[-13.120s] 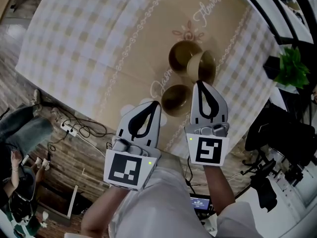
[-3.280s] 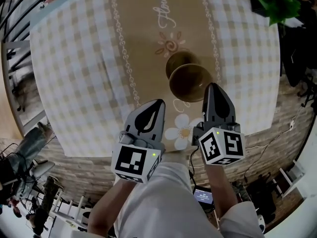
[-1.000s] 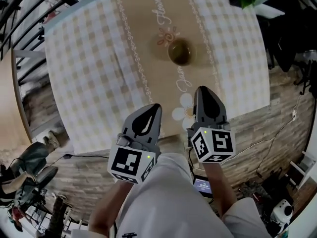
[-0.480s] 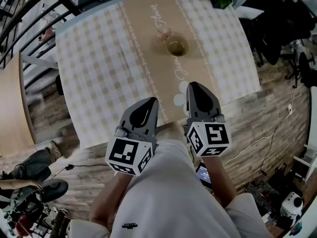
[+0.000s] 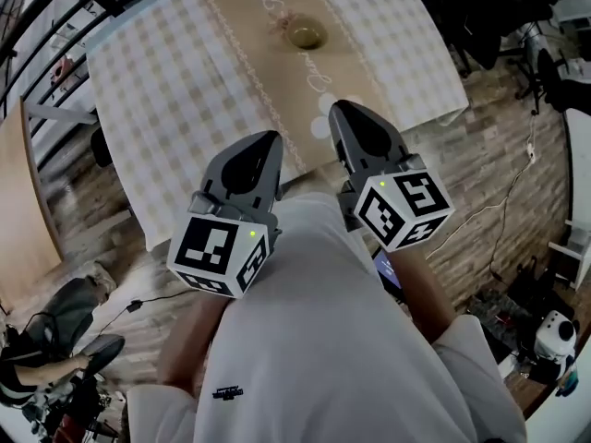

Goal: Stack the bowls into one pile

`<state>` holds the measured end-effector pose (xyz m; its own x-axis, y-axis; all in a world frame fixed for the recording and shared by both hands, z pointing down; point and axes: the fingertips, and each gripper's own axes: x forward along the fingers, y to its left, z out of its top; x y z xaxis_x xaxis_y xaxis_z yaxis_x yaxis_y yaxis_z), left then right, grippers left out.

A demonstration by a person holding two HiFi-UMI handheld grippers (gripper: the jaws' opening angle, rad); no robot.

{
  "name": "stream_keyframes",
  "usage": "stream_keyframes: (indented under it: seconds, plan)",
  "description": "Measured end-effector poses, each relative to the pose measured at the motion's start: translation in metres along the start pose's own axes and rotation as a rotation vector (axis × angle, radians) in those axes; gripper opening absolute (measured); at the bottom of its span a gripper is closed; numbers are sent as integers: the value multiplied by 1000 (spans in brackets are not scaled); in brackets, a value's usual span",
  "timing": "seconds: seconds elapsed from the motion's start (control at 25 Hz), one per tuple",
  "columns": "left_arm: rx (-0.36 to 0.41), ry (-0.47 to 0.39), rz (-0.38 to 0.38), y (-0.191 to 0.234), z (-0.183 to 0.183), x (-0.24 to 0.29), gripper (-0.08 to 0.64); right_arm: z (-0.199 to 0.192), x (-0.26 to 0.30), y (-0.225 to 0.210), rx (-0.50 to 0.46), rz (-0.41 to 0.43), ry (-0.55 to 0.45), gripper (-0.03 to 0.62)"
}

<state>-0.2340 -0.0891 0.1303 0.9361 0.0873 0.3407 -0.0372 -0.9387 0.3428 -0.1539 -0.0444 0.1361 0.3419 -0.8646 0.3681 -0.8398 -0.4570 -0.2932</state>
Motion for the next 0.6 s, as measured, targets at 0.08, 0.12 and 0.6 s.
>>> stream_keyframes:
  seconds: [0.08, 0.12, 0.6]
  plan:
    - [28, 3, -17, -12, -5, -14, 18, -11, -20, 15, -28, 1, 4, 38]
    - [37, -4, -17, -16, -5, -19, 18, -15, -27, 22, -59, -1, 0, 38]
    - [28, -42, 20, -11, -13, -42, 18, -6, -49, 71, -157, -101, -194, 38]
